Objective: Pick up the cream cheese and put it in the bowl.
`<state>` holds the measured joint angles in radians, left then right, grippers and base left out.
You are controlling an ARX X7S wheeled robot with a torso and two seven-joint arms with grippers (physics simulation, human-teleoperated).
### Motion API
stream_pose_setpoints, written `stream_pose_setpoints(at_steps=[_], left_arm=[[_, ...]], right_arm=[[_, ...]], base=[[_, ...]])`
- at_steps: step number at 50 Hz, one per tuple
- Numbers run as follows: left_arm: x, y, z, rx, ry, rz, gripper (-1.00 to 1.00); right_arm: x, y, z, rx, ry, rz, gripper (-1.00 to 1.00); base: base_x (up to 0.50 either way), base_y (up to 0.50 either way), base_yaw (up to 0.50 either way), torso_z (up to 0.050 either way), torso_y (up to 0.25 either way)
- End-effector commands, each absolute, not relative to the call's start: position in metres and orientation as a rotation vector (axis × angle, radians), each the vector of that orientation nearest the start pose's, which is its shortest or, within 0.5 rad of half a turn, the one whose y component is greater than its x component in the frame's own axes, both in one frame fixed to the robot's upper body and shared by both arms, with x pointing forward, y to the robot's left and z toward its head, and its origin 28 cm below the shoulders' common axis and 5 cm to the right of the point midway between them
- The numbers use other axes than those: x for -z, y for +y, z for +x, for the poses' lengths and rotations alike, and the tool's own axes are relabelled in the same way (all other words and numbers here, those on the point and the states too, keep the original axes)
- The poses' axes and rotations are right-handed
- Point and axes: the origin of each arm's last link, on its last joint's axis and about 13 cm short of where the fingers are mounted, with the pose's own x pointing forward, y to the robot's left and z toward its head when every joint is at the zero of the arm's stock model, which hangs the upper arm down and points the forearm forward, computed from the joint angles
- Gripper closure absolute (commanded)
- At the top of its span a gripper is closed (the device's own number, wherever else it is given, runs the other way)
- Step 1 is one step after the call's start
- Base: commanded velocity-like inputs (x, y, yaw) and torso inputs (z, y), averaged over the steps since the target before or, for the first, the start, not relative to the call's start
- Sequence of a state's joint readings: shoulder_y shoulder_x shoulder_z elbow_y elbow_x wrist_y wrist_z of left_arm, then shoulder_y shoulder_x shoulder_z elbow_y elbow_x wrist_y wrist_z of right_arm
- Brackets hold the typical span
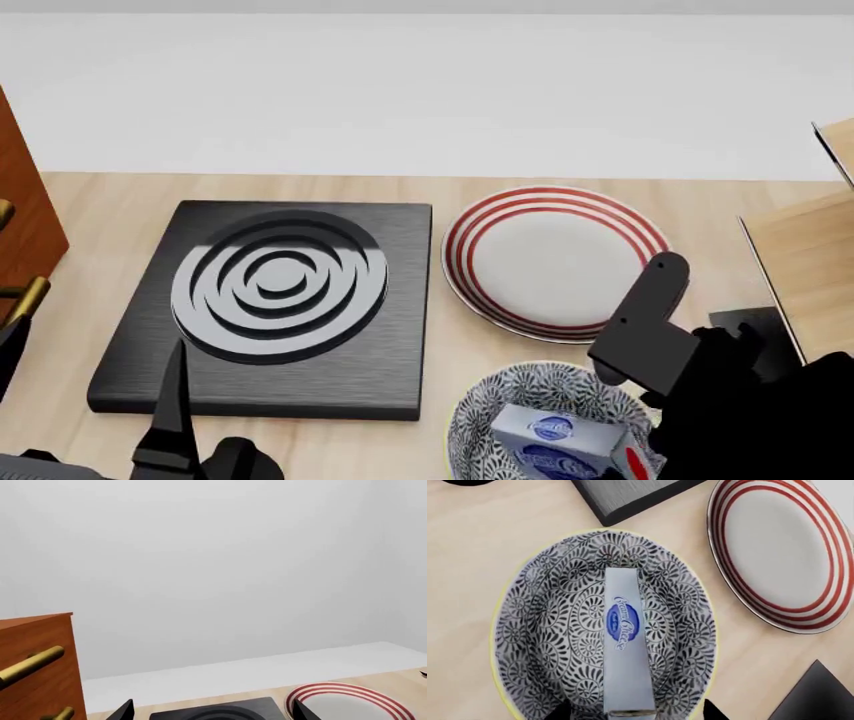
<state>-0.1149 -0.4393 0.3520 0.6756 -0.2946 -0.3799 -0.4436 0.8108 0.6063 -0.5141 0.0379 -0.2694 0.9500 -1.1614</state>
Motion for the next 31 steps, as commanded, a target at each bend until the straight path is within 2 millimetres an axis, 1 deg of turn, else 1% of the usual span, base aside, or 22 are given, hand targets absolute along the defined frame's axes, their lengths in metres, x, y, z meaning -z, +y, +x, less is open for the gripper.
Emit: stream_pose_setpoints(at_steps=[1,16,31], left_arm=[[-0.122,0.199,0.192,0.102,-0.252,0.096,-1.0],[-0.122,0.199,0.192,0.101,-0.254,0.096,-1.0],[-0.122,0.199,0.192,0.101,-0.254,0.096,-1.0]], right_arm=[[-0.184,-0.223,0.319,-0.728,0.746,-0.657,-1.0],[-0.19,-0.223,0.316,-0.721,0.731,-0.662,-1.0],[-0.221,-0.215,0.311,-0.73,0.657,-0.717,-1.0]], base=[[0.0,0.0,0.0,0.0,0.0],[0.0,0.0,0.0,0.0,0.0],[0.0,0.0,0.0,0.0,0.0]])
